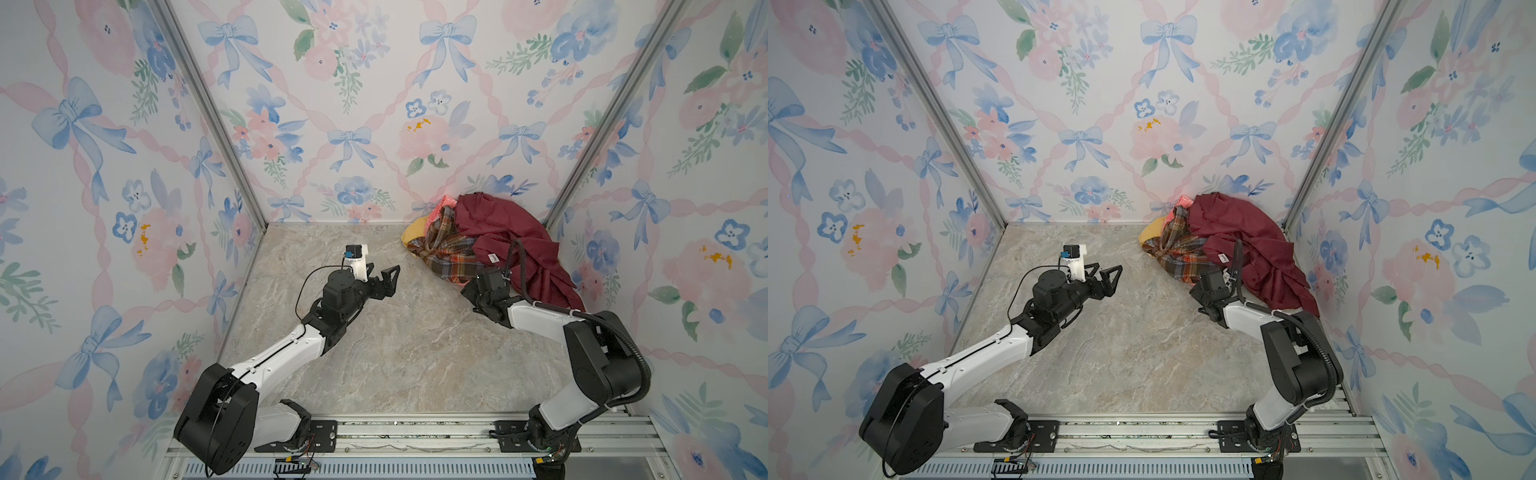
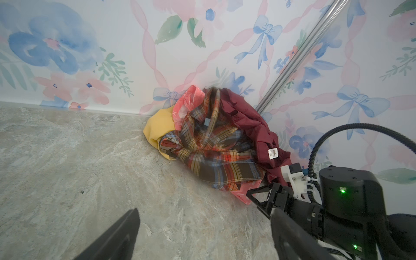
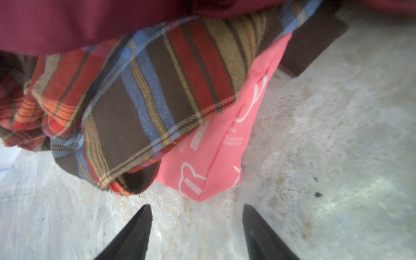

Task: Pick out a specific cloth from the pile
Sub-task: 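Reach the right gripper into the pile and grasp the pink jacket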

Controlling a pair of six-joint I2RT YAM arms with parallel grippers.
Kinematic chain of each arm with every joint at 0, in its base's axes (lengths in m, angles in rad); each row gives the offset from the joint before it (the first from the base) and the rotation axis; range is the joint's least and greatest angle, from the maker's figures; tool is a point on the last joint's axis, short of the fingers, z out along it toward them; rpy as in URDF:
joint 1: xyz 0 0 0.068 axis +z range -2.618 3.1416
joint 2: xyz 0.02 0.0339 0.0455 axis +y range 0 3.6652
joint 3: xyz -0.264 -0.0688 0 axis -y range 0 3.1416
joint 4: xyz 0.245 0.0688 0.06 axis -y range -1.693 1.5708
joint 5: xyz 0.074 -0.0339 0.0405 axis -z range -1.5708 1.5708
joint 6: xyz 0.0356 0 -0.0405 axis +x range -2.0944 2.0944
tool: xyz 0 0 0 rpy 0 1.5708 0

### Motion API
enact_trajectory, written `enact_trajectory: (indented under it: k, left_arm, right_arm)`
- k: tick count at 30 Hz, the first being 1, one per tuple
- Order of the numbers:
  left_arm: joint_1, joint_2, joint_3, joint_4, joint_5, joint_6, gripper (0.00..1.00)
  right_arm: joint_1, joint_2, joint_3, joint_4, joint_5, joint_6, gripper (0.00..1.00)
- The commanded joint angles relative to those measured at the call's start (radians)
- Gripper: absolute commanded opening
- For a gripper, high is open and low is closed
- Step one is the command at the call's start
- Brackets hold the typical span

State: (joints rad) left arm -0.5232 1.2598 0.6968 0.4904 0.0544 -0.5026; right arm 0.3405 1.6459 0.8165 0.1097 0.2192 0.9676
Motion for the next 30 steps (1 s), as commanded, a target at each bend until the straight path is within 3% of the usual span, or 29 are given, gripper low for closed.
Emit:
enact_trajectory:
  k: [1,18,22,28,30]
  left_arm:
    - [-0.005,-0.003,0.024,-0.011,0.021,-0.016,0.93]
    - [-0.005,0.015,0.027,-0.010,0.024,-0.006,0.92]
    - [-0.005,0.021,0.029,-0.010,0.025,-0.007,0.92]
    - [-0.006,0.024,0.029,-0.010,0.025,-0.006,0.92]
    - [-0.005,0.026,0.030,-0.010,0.025,-0.006,0.92]
  right_arm:
    - [-0.018,0.046,0.022,0.049,-0.001,0.015,0.62]
    - [-0.051,0.194,0.075,0.197,0.051,0.015,0.55]
    - [-0.054,0.208,0.088,0.205,0.057,0.009,0.43]
    - [-0.048,0.168,0.094,0.224,0.077,-0.037,0.05]
    - [-0.043,0.140,0.110,0.197,0.099,-0.061,0.00]
